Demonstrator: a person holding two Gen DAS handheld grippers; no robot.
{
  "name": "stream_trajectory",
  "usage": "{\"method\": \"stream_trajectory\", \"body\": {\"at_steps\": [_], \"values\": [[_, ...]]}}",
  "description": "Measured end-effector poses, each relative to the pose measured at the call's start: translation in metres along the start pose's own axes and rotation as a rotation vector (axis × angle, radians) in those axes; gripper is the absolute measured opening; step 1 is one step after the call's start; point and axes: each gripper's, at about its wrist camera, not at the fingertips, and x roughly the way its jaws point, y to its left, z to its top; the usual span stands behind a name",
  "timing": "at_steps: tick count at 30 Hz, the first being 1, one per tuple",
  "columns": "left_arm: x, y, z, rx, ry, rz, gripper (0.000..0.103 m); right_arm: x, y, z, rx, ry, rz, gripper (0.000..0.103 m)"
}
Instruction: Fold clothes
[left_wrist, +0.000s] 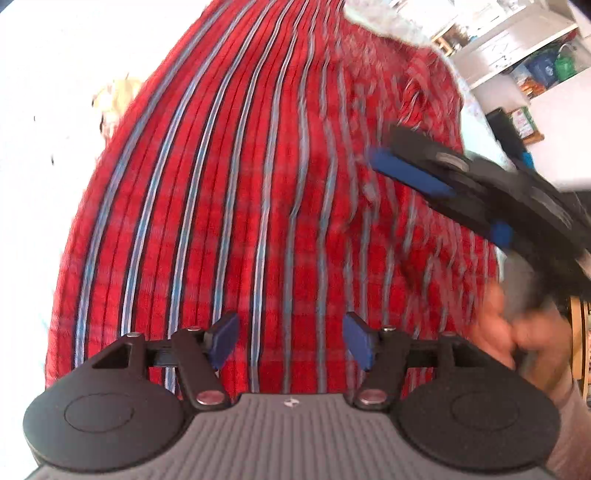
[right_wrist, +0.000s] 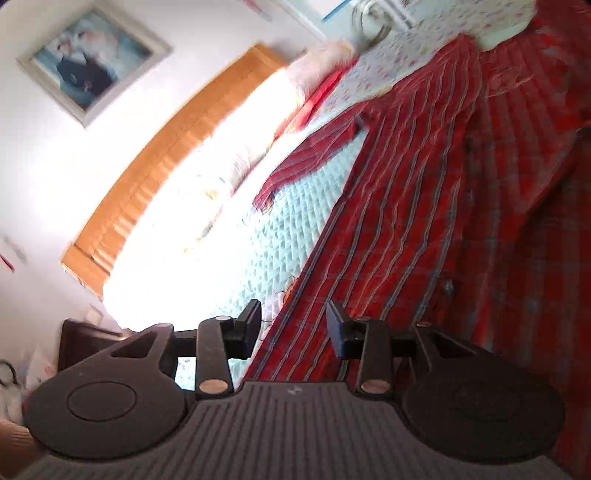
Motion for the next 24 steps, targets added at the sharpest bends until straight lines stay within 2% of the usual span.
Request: {"method": "stream_trajectory", "body": {"at_steps": [1, 2, 3, 4, 6, 9, 11, 12, 13, 14, 15, 16, 18, 20, 22, 24], "values": [[0.001, -0.001, -0.004, 0.007, 0.001, -0.002, 0.064, 0.015, -0.008, -0.004, 0.003, 0.066, -0.087, 0.038], [0.000, 0.000, -0.006, -0.002, 0.004, -0.010, 0.064, 0.021, -0.014, -0.011, -0.015, 0.106, -0.149, 0.013], [-0.001, 0.002, -0.007, -0.014, 0.008, -0.018, 0.064, 0.021, -0.017, -0.017, -0.027, 0.129, -0.185, 0.009], [-0.002, 0.004, -0.008, -0.034, 0.009, -0.030, 0.064, 0.014, -0.017, -0.019, -0.011, 0.134, -0.169, 0.009], [-0.001, 0.007, -0.009, -0.083, 0.011, -0.053, 0.064, -0.003, -0.018, -0.019, 0.051, 0.133, -0.109, 0.023], [0.001, -0.006, -0.004, -0.082, -0.014, -0.047, 0.064, -0.032, -0.011, -0.010, 0.011, 0.012, -0.117, 0.026], [-0.010, -0.016, 0.006, -0.051, -0.068, -0.050, 0.064, -0.052, -0.015, 0.006, -0.027, -0.097, -0.177, 0.026], [-0.016, -0.018, 0.012, -0.044, -0.106, -0.051, 0.064, -0.062, -0.018, 0.014, -0.041, -0.155, -0.209, 0.029], [-0.023, -0.015, 0.019, -0.038, -0.147, -0.039, 0.064, -0.075, -0.025, 0.022, -0.044, -0.214, -0.252, 0.034], [-0.028, -0.011, 0.027, -0.031, -0.186, -0.011, 0.064, -0.089, -0.034, 0.030, -0.032, -0.272, -0.310, 0.046], [-0.032, -0.007, 0.037, -0.025, -0.226, 0.022, 0.065, -0.104, -0.045, 0.037, -0.014, -0.325, -0.371, 0.052], [-0.036, 0.001, 0.047, -0.030, -0.257, 0.056, 0.065, -0.119, -0.058, 0.042, 0.011, -0.371, -0.437, 0.052], [-0.044, 0.033, 0.062, -0.106, -0.312, 0.069, 0.065, -0.152, -0.083, 0.051, 0.069, -0.460, -0.554, 0.052], [-0.048, 0.066, 0.077, -0.210, -0.349, 0.060, 0.065, -0.188, -0.111, 0.051, 0.160, -0.531, -0.610, 0.055], [-0.040, 0.092, 0.087, -0.311, -0.336, 0.004, 0.065, -0.210, -0.143, 0.047, 0.285, -0.540, -0.599, 0.059], [-0.029, 0.102, 0.093, -0.349, -0.302, -0.031, 0.065, -0.219, -0.173, 0.040, 0.422, -0.514, -0.524, 0.060]]}}
